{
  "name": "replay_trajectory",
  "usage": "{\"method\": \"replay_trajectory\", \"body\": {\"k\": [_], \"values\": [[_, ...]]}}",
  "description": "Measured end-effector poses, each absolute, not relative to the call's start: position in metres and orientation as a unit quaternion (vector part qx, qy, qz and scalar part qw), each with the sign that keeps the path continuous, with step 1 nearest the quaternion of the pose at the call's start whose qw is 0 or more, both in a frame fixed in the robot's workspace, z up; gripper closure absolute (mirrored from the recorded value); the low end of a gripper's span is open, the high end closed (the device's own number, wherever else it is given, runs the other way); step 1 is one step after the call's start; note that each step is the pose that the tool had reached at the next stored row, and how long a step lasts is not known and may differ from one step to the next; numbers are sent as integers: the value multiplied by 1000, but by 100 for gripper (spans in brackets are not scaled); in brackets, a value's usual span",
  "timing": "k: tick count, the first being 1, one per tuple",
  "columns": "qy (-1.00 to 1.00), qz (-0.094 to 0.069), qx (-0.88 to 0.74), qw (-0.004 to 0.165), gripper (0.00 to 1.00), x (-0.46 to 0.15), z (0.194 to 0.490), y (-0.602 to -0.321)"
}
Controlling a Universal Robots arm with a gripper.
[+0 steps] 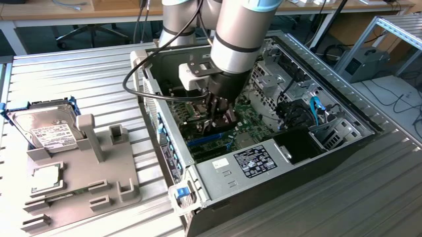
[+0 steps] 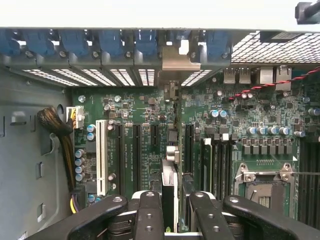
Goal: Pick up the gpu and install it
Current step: 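Insert the gpu into the slot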
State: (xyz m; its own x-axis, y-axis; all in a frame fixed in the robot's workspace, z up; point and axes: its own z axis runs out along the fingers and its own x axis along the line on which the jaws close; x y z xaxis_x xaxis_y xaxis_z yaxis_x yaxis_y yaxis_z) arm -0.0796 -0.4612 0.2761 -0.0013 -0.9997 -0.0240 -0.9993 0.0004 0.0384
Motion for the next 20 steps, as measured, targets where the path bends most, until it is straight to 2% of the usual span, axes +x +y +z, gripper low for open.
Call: {"method": "replay_trajectory", "body": {"k": [20], "values": [[-708, -22, 705, 5, 74, -85, 261, -459]]}}
